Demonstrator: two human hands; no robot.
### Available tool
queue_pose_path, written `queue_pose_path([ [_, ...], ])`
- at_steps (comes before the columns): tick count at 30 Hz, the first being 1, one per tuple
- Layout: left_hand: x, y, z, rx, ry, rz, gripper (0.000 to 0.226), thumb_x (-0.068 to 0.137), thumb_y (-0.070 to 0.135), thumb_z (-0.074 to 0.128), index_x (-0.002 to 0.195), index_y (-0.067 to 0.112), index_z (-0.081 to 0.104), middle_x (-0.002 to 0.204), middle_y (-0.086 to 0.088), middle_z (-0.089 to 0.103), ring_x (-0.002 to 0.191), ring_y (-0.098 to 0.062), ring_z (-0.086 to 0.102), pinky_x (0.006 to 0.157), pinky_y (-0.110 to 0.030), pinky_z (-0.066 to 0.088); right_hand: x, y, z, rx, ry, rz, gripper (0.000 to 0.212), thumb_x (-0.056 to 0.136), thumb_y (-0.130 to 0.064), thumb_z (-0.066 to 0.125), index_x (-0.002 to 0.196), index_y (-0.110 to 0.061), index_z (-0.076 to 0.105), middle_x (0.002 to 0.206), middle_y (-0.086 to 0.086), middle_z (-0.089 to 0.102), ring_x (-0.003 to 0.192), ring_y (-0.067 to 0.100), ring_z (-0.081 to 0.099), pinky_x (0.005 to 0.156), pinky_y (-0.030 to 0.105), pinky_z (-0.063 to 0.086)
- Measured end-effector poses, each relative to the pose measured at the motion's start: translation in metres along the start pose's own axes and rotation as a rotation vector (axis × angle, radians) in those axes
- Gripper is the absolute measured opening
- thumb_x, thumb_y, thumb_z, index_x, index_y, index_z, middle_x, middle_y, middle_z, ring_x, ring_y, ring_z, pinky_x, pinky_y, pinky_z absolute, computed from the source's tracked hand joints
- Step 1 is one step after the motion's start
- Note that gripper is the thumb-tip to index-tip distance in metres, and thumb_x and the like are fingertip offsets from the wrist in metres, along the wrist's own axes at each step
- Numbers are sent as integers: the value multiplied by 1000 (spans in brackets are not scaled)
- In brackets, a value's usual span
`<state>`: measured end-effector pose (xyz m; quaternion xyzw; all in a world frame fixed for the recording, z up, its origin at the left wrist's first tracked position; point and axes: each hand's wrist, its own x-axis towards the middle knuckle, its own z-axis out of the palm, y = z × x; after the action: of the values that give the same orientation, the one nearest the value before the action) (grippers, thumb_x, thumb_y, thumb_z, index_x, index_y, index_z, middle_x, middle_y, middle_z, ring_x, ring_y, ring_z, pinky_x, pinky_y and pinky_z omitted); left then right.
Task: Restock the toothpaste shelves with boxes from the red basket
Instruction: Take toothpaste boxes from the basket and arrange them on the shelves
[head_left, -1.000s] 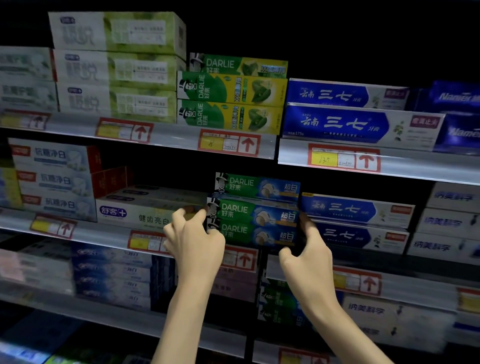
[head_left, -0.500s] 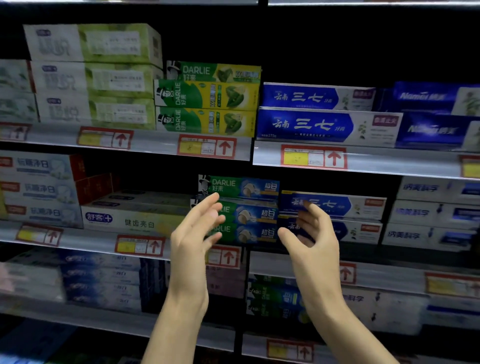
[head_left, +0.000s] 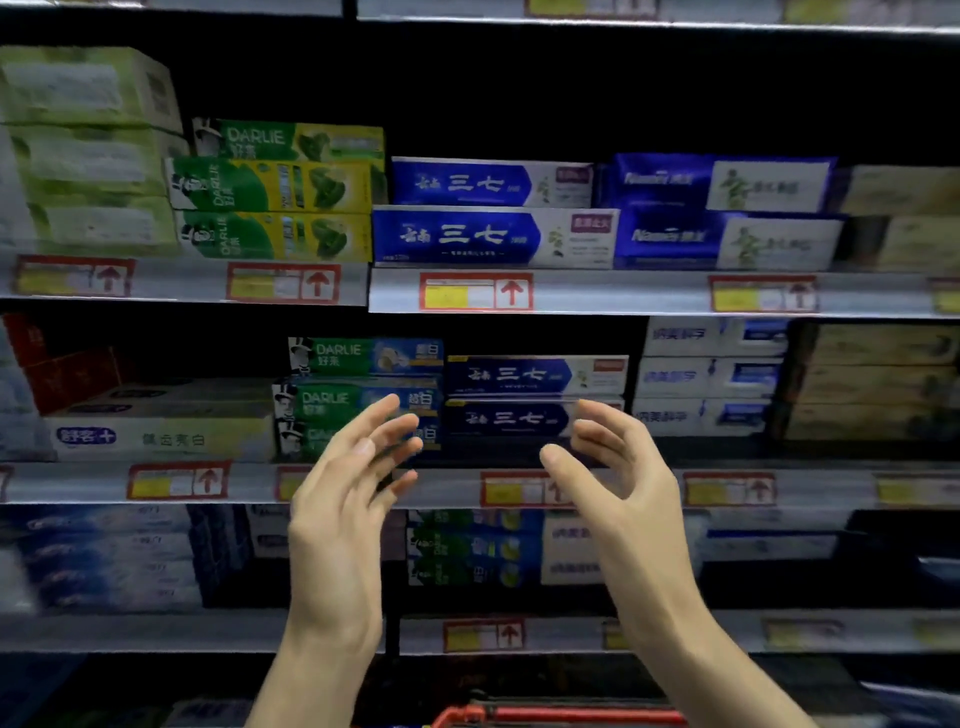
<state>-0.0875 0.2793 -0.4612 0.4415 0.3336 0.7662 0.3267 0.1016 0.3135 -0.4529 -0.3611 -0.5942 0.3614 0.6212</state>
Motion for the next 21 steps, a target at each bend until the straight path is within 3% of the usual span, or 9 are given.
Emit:
queue_pose_path([
  [5,-26,-17,23,52,-71,-63,45,95,33,46,132,18,67,127,-9,71,121,-26,65,106,-50,45,-18,1,-47,-53,-2,0,45,89,-36,75,131,-42,59,128,-19,61,117,-8,57,92,22,49],
  [9,-52,-37,24,150,-157,-138,34,103,23,47,129,18,68,124,-9,72,119,-28,66,107,-53,46,-34,13,-79,-110,-10,8,45,91,-35,75,132,-40,59,128,-15,61,119,-1,58,99,33,52],
  [12,-79,-56,17,173,-169,-224,38,95,25,51,127,15,69,122,-13,73,118,-32,66,99,-46,49,-50,32,-102,-134,-47,58,42,93,-28,75,131,-34,60,126,-9,63,119,5,59,97,29,53],
  [15,-101,-75,14,163,-151,-375,43,89,28,51,125,12,70,119,-14,74,118,-33,66,99,-44,47,-68,59,-121,-165,-105,156,38,93,-22,76,129,-28,63,123,-3,65,116,8,62,90,22,53],
  [21,-120,-108,17,261,-213,-566,39,93,27,52,124,11,70,115,-11,74,108,-23,69,101,-45,48,-98,111,-140,-162,-137,445,30,91,-21,76,120,-23,69,112,0,73,105,9,69,96,33,57],
])
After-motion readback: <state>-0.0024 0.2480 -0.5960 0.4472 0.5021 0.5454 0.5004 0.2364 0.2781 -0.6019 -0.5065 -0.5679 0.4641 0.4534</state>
